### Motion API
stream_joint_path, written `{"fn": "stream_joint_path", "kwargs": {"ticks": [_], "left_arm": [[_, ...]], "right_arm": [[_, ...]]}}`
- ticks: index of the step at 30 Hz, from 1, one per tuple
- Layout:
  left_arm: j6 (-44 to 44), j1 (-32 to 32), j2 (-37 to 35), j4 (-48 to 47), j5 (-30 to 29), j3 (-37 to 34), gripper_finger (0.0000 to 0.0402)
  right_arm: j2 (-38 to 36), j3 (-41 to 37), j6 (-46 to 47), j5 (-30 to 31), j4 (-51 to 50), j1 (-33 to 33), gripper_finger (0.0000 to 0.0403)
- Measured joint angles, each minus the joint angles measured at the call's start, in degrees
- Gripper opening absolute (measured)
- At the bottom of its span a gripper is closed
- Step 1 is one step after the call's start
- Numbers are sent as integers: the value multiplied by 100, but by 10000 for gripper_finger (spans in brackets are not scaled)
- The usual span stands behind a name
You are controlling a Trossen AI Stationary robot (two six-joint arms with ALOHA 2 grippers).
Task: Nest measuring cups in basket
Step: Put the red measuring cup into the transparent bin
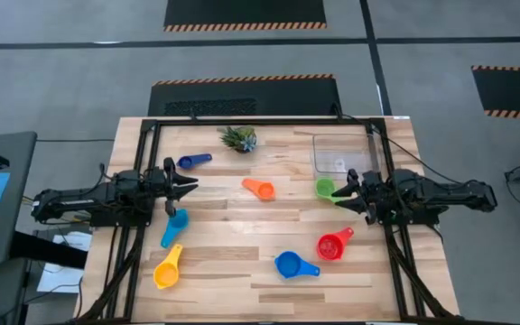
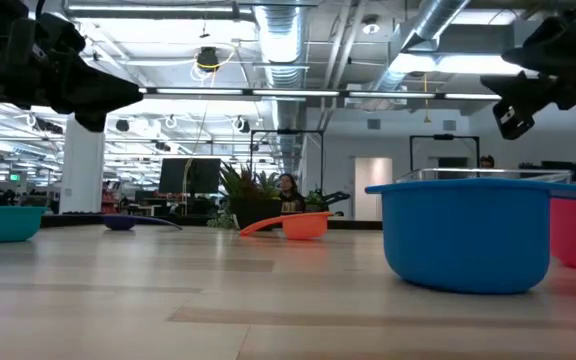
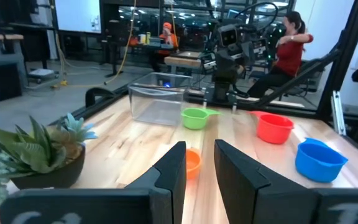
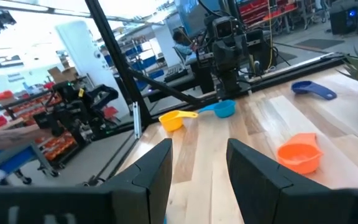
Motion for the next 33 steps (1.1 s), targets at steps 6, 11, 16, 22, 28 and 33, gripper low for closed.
{"fn": "stream_joint_path", "kwargs": {"ticks": [6,11,16,22,28,33], "left_arm": [[134,0,2,0,-7,0,73],[-78,0,0,0,10,1,73],[-976,0,-1,-12,83,2,73],[-1618,0,2,166,-443,0,73],[-1713,0,-1,940,-1970,0,73],[-1509,0,-1,1236,-2643,-1,73]], "right_arm": [[0,-1,-1,445,14,0,177],[0,1,25,939,-72,1,177],[2,0,510,1296,-61,0,177],[2,-1,1872,1928,297,0,177],[0,-1,1952,2590,666,0,177],[1,-1,1640,2910,648,0,177]]}}
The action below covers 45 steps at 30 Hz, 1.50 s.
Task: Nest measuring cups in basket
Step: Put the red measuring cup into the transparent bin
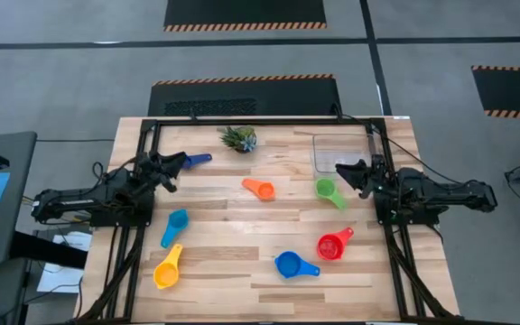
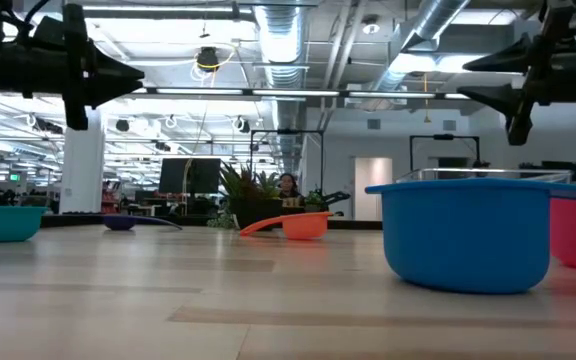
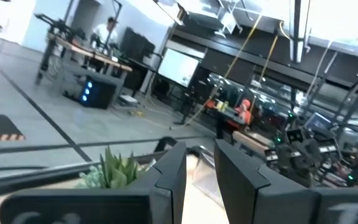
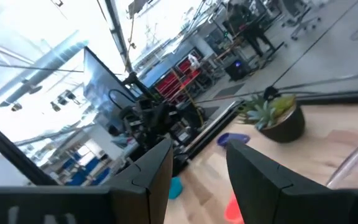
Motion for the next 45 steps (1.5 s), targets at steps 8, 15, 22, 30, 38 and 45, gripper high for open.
{"fn": "stream_joint_path", "kwargs": {"ticks": [8,15,22,30,38,45], "left_arm": [[21,0,2,461,-32,2,73],[455,0,2,1346,-17,0,73],[-325,0,11,2282,0,0,73],[704,2,546,2787,568,715,73],[840,0,2221,1116,732,1939,73],[1201,0,3398,508,1218,2826,73]], "right_arm": [[1,0,-34,252,394,1,177],[-1,0,-432,431,1235,0,177],[1,12,-13,852,1988,-4,177],[437,966,-2016,211,2999,0,177],[2224,2614,-2504,-90,1099,7,177],[3579,4469,-827,-1460,-2253,18,177]]}}
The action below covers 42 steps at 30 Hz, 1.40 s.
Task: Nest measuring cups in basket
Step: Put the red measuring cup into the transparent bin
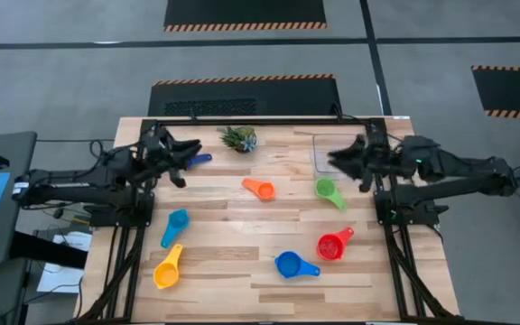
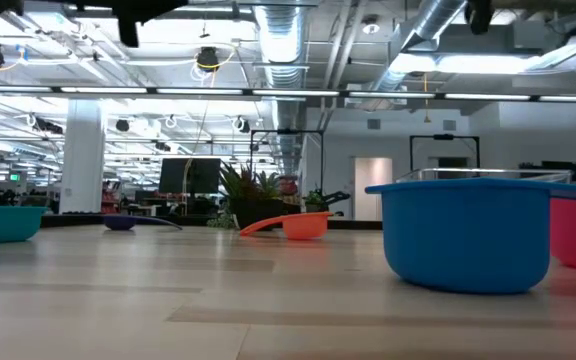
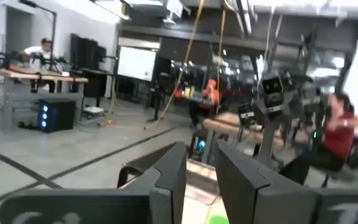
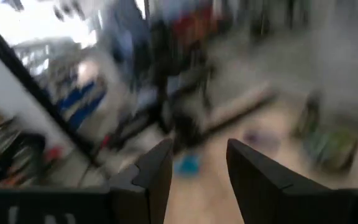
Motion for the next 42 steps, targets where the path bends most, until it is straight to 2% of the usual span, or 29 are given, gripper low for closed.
{"fn": "stream_joint_path", "kwargs": {"ticks": [5,8,11,16,20,25,34,38,42], "left_arm": [[492,0,574,-47,209,337,73],[606,0,799,-46,209,400,73],[241,0,964,-72,225,407,73],[-246,-7,1195,-525,1198,414,73],[-829,-48,1346,-685,1576,414,73],[-965,-456,1671,-781,1964,414,69],[-1062,-1354,2661,-660,1689,509,5],[-1209,-1581,3243,-635,1674,845,7],[-1251,-1684,3934,-556,1503,1330,20]], "right_arm": [[1011,662,1032,-1214,-1132,299,177],[1499,913,1494,-1584,-1506,575,177],[1948,1039,1731,-1918,-2014,883,177],[2495,1078,1811,-2352,-3029,1352,177],[2847,1076,1573,-2080,-3911,1682,177],[3148,1078,1313,-1066,-4449,2065,177],[3480,1080,1093,204,-4680,2645,177],[3689,1080,1075,502,-4676,2756,177],[4046,1080,753,513,-4650,2773,177]]}}
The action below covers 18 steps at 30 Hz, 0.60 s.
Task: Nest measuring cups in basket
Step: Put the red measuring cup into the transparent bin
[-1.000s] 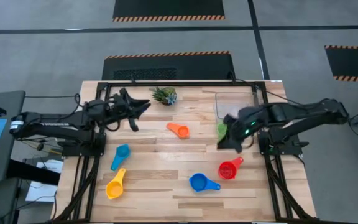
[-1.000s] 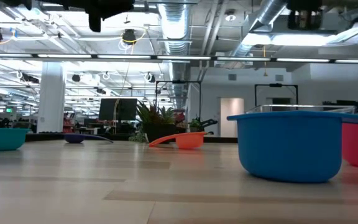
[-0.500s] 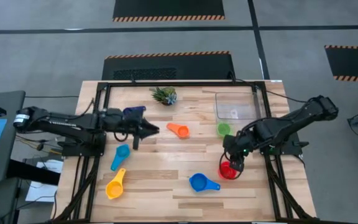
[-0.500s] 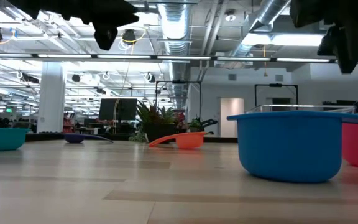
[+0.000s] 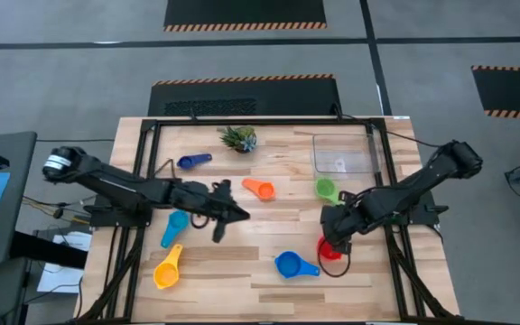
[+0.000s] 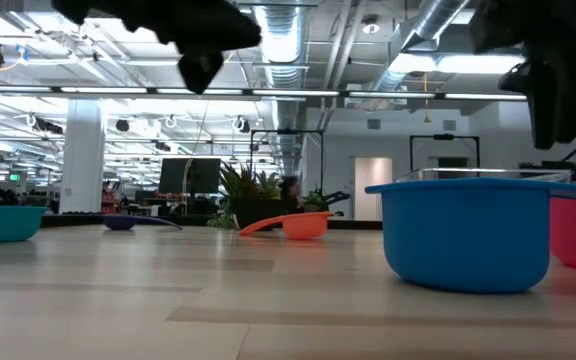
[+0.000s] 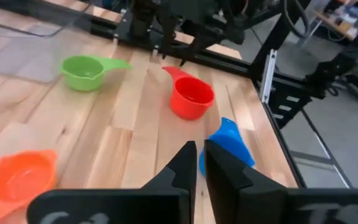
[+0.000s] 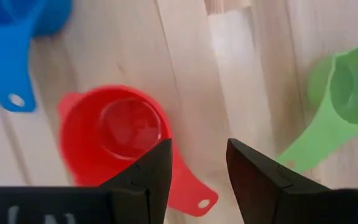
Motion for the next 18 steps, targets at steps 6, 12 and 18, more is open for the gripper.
{"fn": "stream_joint_path", "kwargs": {"ticks": [6,12,18], "left_arm": [[56,-4,1016,-167,190,786,45],[64,-4,1588,-526,445,1275,69],[9,-4,1659,-703,535,1326,85]], "right_arm": [[583,-1,-354,-27,67,0,177],[720,7,-373,-429,393,56,177],[1050,4,-433,-261,580,112,177]]}}
